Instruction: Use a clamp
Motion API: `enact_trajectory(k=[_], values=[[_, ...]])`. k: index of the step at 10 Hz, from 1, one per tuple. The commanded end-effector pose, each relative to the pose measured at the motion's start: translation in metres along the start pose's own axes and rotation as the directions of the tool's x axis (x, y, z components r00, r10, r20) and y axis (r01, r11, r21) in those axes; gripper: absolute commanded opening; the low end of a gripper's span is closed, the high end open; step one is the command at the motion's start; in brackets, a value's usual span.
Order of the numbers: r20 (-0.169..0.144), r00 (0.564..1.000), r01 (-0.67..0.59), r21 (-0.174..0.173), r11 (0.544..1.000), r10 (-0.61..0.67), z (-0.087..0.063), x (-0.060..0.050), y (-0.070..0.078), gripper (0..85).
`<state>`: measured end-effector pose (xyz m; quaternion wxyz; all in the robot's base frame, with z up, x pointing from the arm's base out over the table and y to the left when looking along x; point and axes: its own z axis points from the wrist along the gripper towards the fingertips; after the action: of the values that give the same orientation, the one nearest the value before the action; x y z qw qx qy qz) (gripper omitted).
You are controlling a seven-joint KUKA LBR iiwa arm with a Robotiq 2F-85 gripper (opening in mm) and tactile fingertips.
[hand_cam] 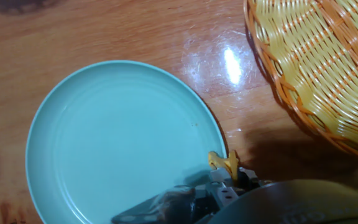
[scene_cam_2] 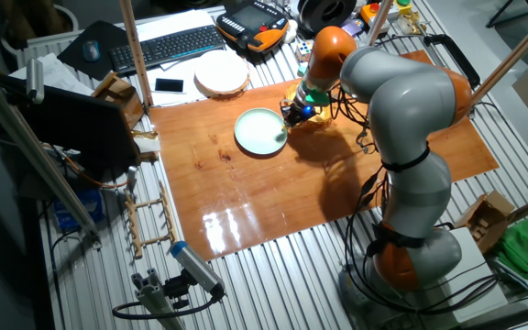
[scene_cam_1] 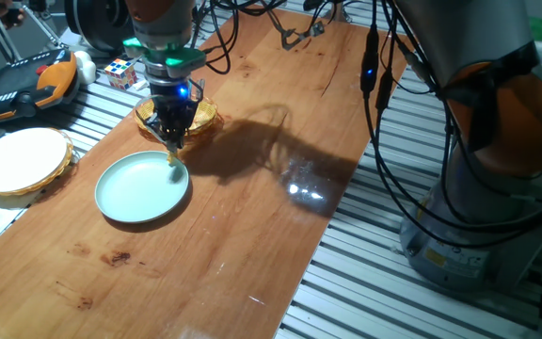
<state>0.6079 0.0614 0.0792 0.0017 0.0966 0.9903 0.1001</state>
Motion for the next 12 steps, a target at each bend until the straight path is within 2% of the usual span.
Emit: enact_trajectory(k=[1, 4, 5, 8, 10, 12], values=[[0.000, 1.000, 0.000, 0.000, 1.000, 0.000, 0.0002, -0.0001, -0.0001, 4.0], [0.006, 1.000, -0.008, -0.003, 1.000, 0.008, 0.0004, -0.0001, 0.0001, 25.0], [0.006, 1.000, -0.009, -0.003, 1.000, 0.009, 0.0003, 0.0000, 0.0002, 29.7], [0.008, 1.000, -0.009, -0.007, 1.000, 0.009, 0.0006, 0.0000, 0.0002, 26.3], [0.014, 1.000, -0.006, -0.008, 1.000, 0.006, 0.0005, 0.0000, 0.0001, 32.3], [0.028, 0.999, -0.017, -0.008, 1.000, 0.017, -0.0008, 0.0001, 0.0003, 58.3]])
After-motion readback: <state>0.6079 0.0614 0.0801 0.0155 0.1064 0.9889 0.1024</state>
